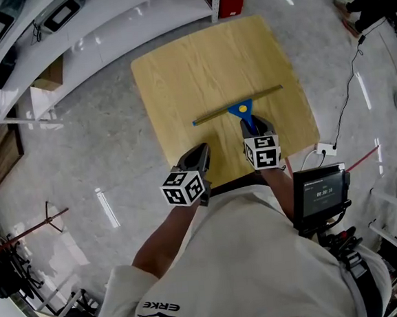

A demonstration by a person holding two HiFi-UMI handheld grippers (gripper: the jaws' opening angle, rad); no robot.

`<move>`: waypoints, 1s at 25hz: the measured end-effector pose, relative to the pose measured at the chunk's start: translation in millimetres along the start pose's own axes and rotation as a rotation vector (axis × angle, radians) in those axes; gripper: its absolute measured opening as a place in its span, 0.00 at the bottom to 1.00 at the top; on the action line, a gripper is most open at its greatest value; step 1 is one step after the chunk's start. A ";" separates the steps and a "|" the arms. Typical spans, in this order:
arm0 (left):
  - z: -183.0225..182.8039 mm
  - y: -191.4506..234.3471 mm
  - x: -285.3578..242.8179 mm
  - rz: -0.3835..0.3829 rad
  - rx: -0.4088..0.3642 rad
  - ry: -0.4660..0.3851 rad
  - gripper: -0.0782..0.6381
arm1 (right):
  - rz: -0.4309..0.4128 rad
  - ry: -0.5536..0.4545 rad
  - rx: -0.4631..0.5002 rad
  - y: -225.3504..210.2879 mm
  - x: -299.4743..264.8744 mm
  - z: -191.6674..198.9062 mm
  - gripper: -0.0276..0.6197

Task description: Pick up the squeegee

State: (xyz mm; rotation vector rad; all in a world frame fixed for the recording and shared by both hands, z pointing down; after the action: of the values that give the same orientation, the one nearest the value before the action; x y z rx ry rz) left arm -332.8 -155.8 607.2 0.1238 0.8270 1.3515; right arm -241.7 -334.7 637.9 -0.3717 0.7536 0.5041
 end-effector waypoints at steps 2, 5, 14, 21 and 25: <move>-3.0 1.8 -0.5 0.001 -0.001 -0.008 0.12 | -0.011 -0.031 -0.005 3.0 3.3 -9.6 0.26; -8.0 4.8 -2.0 0.001 -0.004 -0.025 0.12 | -0.026 -0.078 -0.015 5.7 7.8 -24.3 0.26; -4.2 -22.1 38.6 0.025 -0.023 -0.099 0.12 | -0.051 -0.195 -0.055 23.9 83.4 -30.8 0.26; 3.3 -42.1 59.6 -0.020 -0.036 -0.172 0.12 | -0.097 -0.246 -0.071 15.9 124.8 -20.8 0.26; 14.2 -53.3 75.0 -0.063 -0.042 -0.209 0.12 | -0.144 -0.279 -0.063 17.1 142.0 -15.5 0.26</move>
State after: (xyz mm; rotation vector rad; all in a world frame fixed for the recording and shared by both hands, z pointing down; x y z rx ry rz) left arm -282.2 -97.4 555.3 0.2007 0.6220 1.2715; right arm -171.5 -285.9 522.1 -0.4015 0.4380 0.4334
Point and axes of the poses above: the fingertips, and each gripper's own axes: x backward along the fingers, y to its left, z out of its underside, the point moved 5 cm from there along x, backward along the fingers, and after that the axes turned 9 degrees about -x, right-handed, at the moved point
